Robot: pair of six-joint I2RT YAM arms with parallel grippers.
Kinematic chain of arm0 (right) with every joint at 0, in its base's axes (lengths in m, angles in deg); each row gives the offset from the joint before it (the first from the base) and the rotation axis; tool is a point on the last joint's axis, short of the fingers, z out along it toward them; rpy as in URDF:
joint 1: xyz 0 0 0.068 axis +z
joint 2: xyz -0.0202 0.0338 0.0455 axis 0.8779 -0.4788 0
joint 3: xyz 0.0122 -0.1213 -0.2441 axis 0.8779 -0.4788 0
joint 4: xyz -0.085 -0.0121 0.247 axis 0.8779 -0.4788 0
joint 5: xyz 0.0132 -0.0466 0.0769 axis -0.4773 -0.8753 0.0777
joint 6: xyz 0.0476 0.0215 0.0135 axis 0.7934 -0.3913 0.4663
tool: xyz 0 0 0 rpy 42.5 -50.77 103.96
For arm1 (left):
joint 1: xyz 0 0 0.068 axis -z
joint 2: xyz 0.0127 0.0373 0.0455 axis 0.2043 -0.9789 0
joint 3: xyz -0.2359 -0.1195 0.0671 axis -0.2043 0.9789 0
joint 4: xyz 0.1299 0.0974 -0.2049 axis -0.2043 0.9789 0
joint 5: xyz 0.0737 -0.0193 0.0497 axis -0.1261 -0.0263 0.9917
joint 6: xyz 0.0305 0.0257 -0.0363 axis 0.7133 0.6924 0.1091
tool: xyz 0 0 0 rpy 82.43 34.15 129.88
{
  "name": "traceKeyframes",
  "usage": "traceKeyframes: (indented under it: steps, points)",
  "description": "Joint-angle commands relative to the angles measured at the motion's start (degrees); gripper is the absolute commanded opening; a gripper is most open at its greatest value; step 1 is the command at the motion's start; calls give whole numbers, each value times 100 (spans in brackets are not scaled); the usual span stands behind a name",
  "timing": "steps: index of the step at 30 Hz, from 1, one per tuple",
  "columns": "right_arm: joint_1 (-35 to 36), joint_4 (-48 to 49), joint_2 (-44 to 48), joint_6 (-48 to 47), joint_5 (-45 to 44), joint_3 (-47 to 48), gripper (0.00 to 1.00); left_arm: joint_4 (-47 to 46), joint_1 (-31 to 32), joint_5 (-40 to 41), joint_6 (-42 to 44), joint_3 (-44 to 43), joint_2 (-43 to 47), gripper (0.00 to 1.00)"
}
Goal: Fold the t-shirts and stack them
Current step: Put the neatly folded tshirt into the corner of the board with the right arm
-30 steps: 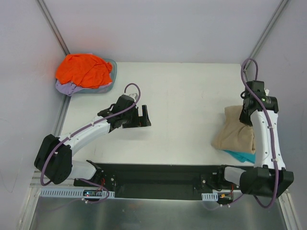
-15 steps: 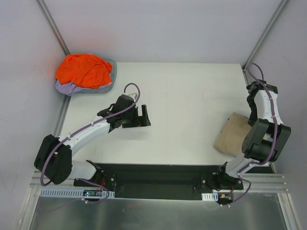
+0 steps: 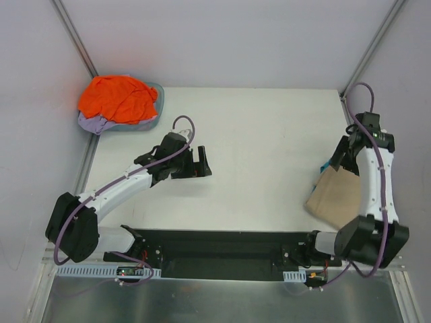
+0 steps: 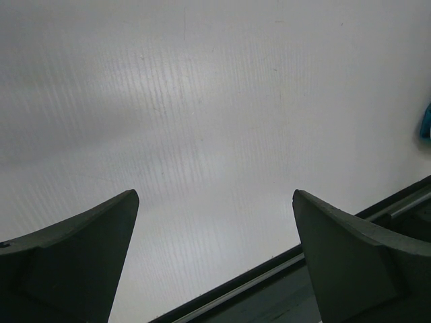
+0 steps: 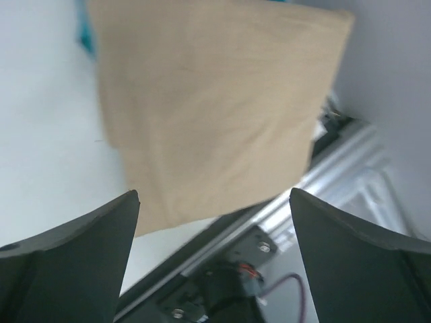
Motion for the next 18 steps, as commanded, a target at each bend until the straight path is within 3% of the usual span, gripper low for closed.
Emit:
traceKeyframes:
  steps: [1, 5, 12, 18]
  points:
    - [0, 955, 1184, 128, 2330, -527, 97, 107, -67, 81, 85, -60, 335, 99]
    - [228, 1711, 1941, 136, 3434, -1282, 96, 370, -120, 389, -3, -156, 615, 99]
    - [1238, 2784, 2548, 478, 3839, -2100, 97, 1169, -242, 1505, -214, -235, 1117, 99]
    - [1484, 3811, 2566, 716, 3786, -2742, 97, 2363, -269, 2541, -723, -446, 1390, 99]
